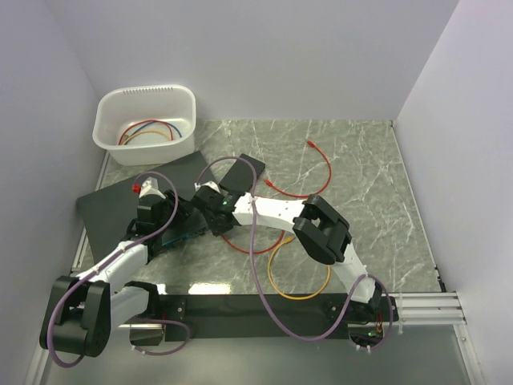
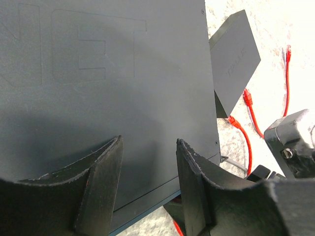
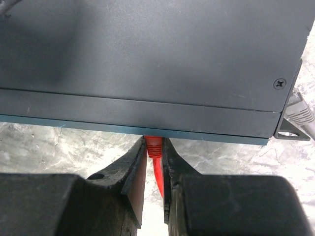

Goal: Insert the plug into the switch port

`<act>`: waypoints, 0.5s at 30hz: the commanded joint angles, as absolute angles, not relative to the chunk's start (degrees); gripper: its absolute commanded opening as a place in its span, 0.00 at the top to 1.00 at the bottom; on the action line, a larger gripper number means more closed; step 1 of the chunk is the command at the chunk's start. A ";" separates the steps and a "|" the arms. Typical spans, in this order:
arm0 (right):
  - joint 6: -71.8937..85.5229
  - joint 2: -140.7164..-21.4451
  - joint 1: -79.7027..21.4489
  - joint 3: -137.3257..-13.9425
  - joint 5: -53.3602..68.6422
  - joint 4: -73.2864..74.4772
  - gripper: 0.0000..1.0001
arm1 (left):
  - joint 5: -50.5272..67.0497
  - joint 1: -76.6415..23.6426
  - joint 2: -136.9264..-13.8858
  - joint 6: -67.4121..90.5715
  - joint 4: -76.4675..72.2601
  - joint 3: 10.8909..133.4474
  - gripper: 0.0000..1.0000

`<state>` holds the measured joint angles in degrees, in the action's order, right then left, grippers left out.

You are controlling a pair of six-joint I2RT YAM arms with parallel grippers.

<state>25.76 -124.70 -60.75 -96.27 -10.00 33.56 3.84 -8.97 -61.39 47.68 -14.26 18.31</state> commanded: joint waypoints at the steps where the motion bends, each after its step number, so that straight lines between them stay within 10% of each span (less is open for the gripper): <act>1: 26.02 -125.24 -58.80 -101.51 -20.83 27.25 1.00 | 4.75 -8.70 -61.00 47.02 -14.77 17.58 0.47; 15: 26.02 -129.46 -59.06 -108.80 -21.80 29.18 1.00 | 4.83 -8.79 -59.68 46.93 -14.59 17.14 0.46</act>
<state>26.57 -127.92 -61.25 -103.55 -11.77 39.59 3.86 -8.95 -60.66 47.70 -14.20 17.89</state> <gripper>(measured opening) 0.208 0.535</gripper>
